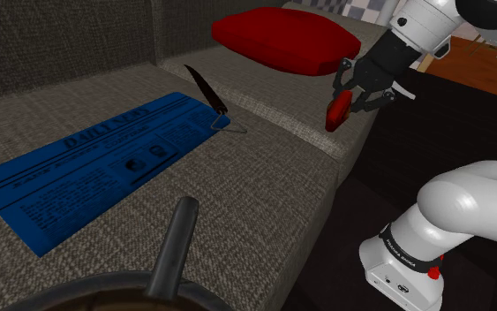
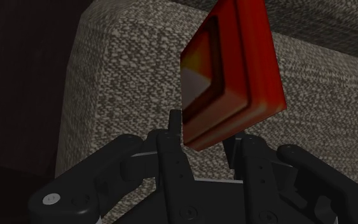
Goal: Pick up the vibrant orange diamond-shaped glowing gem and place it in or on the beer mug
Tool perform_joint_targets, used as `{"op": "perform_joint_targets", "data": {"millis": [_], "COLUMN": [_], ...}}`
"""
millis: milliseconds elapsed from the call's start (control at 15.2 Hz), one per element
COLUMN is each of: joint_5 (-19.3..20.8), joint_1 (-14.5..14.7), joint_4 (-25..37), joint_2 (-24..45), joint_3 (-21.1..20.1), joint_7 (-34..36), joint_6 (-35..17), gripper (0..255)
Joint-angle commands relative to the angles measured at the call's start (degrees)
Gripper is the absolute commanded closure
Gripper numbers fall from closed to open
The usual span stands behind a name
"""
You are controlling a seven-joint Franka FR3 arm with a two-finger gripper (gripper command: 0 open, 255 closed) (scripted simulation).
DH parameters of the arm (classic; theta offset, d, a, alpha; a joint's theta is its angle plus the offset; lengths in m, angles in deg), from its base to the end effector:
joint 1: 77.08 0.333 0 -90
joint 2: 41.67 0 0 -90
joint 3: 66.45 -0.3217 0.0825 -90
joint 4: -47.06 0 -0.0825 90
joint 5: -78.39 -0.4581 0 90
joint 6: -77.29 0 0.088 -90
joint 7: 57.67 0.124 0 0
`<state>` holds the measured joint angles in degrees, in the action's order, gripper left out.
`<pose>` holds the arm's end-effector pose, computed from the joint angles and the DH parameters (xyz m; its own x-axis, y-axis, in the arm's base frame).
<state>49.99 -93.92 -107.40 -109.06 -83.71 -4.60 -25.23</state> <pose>0.3226 0.0506 0.5282 0.4464 -0.8944 -0.0263 -0.8500 -0.4147 -0.3249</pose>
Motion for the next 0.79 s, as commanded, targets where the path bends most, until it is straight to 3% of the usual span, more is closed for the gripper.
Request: {"op": "perform_joint_targets", "data": {"millis": [0, 264, 726], "joint_5": [0.0, 0.0, 1.7], "joint_1": [0.0, 0.0, -0.9], "joint_4": [0.0, 0.0, 6.0], "joint_2": [0.0, 0.0, 1.9], "joint_3": [0.0, 0.0, 1.5], "joint_7": [0.0, 0.0, 0.9], "joint_6": [0.0, 0.0, 4.0], "gripper": [255, 255, 255]}}
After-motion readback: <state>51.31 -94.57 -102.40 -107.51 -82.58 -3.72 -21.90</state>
